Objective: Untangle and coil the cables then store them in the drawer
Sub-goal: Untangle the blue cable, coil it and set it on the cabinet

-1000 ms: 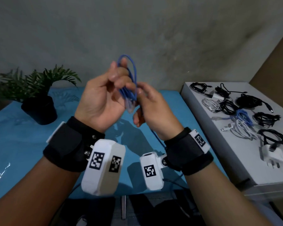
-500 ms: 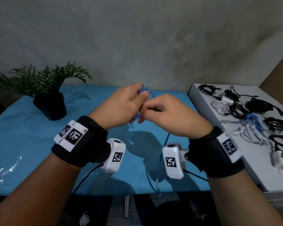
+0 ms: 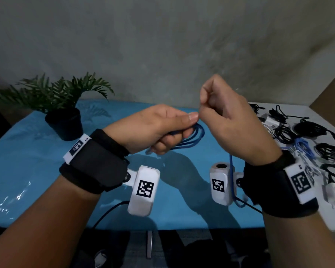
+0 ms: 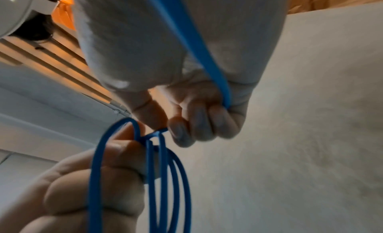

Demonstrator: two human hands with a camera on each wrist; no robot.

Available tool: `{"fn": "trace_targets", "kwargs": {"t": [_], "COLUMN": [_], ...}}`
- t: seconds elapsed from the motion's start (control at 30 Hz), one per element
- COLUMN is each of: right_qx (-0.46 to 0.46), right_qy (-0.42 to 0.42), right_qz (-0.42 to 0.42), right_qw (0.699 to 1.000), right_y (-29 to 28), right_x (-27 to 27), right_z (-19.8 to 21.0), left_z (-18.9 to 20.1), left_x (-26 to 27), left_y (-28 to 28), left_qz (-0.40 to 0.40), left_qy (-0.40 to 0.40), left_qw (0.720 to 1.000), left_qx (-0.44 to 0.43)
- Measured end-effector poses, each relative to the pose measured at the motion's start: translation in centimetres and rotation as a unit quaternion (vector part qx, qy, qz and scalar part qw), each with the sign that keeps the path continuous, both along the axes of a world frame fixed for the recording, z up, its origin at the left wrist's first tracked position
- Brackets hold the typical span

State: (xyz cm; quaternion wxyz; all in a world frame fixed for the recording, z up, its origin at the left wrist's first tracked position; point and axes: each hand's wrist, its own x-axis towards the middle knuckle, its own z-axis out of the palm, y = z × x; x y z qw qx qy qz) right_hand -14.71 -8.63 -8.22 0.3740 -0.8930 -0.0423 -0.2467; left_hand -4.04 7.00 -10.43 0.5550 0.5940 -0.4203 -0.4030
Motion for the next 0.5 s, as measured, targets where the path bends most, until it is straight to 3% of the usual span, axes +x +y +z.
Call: {"fn": "trace_targets", "kwargs": {"t": [0.13,0.23,0.37,0.5], "right_qx": [-0.02,0.02,0.016,0.06], "right_qy": [-0.008,-0.02,0.002,0.008], "right_qz": [0.003,-0.009,-0.02,-0.044], "right_qw": [1.0,1.0,1.0,0.997], "right_y": [-0.7,-0.9,-0.5,0.4], "right_x": [0.7,1.7,2.7,3.5], "right_z": [-0.5,-1.4,-2.7,-3.9], "left_z": [0.2,0.6,0.8,0.3], "left_x": [0.0,0.3,0.6,0.6], "left_y": [-0.3,-0.2,-0.6,-1.3], "left_qz": [0.019,0.037,0.04,0.066], "left_qy": [0.111,0.166,0.259,0.28], "left_qw": [0.989,0.974,0.938,0.922], "left_qx": [-0.098,-0.148,-0.225,-0.258]}}
